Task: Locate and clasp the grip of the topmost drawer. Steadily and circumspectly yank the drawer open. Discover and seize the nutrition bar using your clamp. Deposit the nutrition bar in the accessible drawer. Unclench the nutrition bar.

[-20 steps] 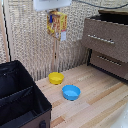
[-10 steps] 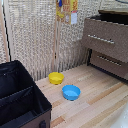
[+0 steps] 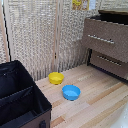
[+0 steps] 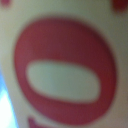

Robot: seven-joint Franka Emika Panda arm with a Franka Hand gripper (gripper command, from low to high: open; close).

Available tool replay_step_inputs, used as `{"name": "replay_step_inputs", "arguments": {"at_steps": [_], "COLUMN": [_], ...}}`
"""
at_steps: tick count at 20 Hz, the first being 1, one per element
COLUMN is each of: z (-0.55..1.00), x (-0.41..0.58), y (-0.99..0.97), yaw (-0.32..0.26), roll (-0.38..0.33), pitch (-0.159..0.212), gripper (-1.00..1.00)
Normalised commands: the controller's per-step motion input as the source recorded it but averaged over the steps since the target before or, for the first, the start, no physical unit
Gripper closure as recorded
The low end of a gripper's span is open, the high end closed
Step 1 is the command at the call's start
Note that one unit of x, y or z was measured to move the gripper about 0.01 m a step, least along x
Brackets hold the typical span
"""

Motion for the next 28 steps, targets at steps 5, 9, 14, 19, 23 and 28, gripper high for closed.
{"name": "replay_step_inputs", "arguments": {"at_steps": [5,9,14,19,23,28], "z": [0.33,0.20,0.16,0.18,0.12,-0.02], "x": [0.003,0.019,0.084,0.174,0.286,0.199], "y": [-0.95,-0.94,-0.98,-0.95,-0.84,-0.73], "yaw": [0.000,0.007,0.011,0.047,0.122,0.187], "roll": [0.119,0.104,0.082,0.062,0.045,0.013], "pitch": [0.001,0.000,-0.004,-0.039,-0.017,0.001], "gripper": [1.00,1.00,1.00,1.00,1.00,1.00]}}
